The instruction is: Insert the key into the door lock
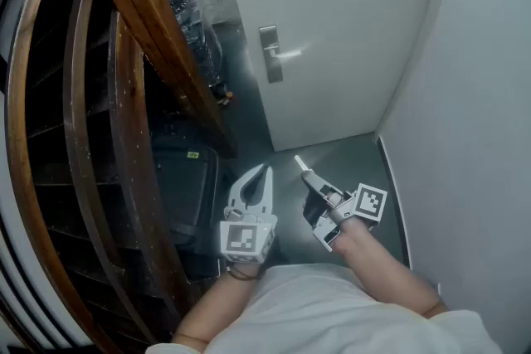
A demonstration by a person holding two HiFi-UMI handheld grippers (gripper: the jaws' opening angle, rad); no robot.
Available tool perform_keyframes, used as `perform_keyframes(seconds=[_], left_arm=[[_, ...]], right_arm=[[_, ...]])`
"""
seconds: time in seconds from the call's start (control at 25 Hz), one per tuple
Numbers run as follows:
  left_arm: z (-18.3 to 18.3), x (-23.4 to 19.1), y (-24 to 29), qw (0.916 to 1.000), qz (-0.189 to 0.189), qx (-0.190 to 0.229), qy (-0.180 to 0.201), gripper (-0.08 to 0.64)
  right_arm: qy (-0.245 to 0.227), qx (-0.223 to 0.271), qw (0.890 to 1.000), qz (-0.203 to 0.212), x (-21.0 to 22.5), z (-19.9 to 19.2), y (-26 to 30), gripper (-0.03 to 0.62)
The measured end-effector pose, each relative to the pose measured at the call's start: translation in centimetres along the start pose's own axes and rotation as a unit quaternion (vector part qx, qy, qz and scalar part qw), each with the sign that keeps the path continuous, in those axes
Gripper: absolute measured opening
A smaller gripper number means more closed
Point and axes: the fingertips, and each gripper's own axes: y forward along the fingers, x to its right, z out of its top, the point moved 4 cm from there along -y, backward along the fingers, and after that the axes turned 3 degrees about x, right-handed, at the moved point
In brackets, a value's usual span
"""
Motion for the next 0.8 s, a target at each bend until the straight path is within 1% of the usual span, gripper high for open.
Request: perform_keyframes(seconds=[0.28, 0.52, 0.68, 0.8], left_arm=[[-0.2, -0.6, -0.1, 1.0, 0.001, 0.001, -0.004, 0.006], [-1.2, -1.9, 0.2, 0.9999, -0.004, 0.001, -0.012, 0.006], [-1.5, -3.6, 1.2, 0.9998, -0.01, 0.001, -0.015, 0.006], [-1.8, -5.9, 2.8, 0.9997, -0.008, 0.001, -0.023, 0.006]], right_arm=[[0.007, 0.0, 1.0, 0.002, -0.1, -0.6, 0.6, 0.025], [-0.005, 0.008, 1.0, 0.003, 0.3, -0.2, 1.8, 0.025], [-0.008, 0.013, 1.0, -0.004, 1.1, 0.3, 3.6, 0.025], [-0.015, 0.017, 1.0, -0.007, 1.7, 1.1, 5.9, 0.025]])
